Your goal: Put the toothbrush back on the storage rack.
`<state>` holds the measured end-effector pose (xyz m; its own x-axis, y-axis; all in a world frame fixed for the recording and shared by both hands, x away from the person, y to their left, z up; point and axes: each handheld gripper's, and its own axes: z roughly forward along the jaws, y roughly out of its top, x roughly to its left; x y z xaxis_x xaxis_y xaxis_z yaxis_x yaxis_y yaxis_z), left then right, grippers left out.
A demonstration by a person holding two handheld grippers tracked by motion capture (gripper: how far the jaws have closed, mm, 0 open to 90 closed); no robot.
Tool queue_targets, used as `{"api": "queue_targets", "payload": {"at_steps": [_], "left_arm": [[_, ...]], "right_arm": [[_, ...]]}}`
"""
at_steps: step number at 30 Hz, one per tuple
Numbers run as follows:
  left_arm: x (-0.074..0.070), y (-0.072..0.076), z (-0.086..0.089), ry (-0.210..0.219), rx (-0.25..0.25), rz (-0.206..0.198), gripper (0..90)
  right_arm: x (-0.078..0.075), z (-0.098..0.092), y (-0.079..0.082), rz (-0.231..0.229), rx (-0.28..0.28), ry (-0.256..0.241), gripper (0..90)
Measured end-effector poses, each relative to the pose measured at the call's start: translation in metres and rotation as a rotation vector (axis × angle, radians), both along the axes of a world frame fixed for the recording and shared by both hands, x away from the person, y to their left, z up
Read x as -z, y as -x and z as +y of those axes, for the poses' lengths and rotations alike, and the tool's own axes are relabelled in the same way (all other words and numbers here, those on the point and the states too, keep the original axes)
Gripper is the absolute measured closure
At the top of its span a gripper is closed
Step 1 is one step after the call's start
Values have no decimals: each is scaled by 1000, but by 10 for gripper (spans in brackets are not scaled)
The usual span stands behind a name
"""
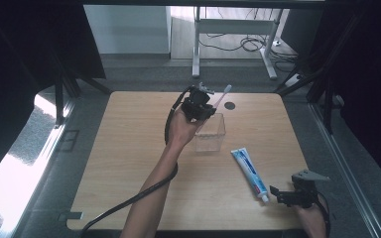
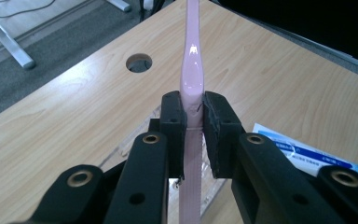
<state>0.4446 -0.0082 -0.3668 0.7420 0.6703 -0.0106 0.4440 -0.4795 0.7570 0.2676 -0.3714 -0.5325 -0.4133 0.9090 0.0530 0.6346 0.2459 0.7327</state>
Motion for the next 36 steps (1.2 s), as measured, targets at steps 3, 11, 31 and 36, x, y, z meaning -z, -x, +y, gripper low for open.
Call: {"api": "queue_targets", "payload": {"at_steps": [3, 11, 31, 36], "left_arm": [[3, -3, -3, 6, 2, -8, 789], [18, -11, -6, 7, -7, -11, 789], [53, -14, -11, -17, -9, 4, 788], [63, -14, -9, -22, -16, 15, 788]], "right_arm": [[0, 0, 0, 0, -1, 0, 0], [0, 0, 0, 0, -1, -2, 0], [0, 0, 0, -6, -1, -4, 4], [0, 0, 0, -6, -5, -2, 5]]}}
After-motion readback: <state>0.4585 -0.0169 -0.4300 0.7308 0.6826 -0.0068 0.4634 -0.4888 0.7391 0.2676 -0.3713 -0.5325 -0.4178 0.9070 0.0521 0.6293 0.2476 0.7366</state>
